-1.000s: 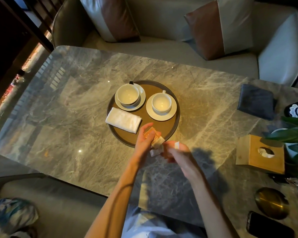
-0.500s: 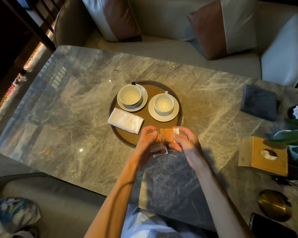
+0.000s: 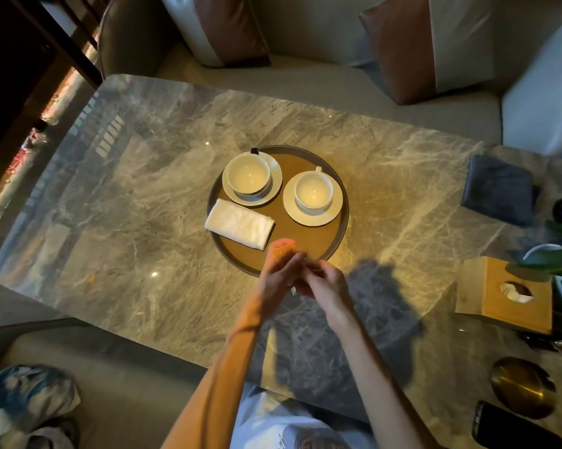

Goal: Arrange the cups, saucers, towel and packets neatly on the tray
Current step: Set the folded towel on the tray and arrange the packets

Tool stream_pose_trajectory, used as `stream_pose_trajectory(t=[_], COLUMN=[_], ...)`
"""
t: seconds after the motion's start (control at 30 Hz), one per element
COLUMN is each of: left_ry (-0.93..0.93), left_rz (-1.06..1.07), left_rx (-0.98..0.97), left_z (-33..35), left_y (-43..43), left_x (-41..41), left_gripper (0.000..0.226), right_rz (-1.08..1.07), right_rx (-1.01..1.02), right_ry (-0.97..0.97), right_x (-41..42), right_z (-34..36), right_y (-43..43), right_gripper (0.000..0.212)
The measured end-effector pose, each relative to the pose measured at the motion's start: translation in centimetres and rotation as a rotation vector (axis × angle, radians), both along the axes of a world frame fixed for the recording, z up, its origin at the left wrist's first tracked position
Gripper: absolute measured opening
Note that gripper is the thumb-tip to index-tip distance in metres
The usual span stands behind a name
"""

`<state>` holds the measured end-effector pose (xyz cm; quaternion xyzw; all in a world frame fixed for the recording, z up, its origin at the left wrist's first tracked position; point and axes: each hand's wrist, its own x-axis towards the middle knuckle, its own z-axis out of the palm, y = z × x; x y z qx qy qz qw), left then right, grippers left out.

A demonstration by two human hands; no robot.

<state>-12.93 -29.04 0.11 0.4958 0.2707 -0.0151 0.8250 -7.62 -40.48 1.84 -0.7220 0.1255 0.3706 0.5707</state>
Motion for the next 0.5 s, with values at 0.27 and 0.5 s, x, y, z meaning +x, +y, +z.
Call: stream_pose_trajectory(t=[0.27,0.5], left_ry=[0.084,0.094], left_rz=[0.213,0.184], left_rx=[-0.123,-0.115], left_z=[-0.4,0.2], left_y=[3.3,3.6], left_x=[-1.4,-2.3], left_gripper=[0.040,0.034], right_rz=[0.427,0.438], right_rx=[-0.509,-0.445], right_ry=[-0.394,-0.468], right_x=[2.1,-0.1], right_z=[-3.9,-5.5], right_y=[-0.1,-0.4], right_gripper=[0.044,0.030])
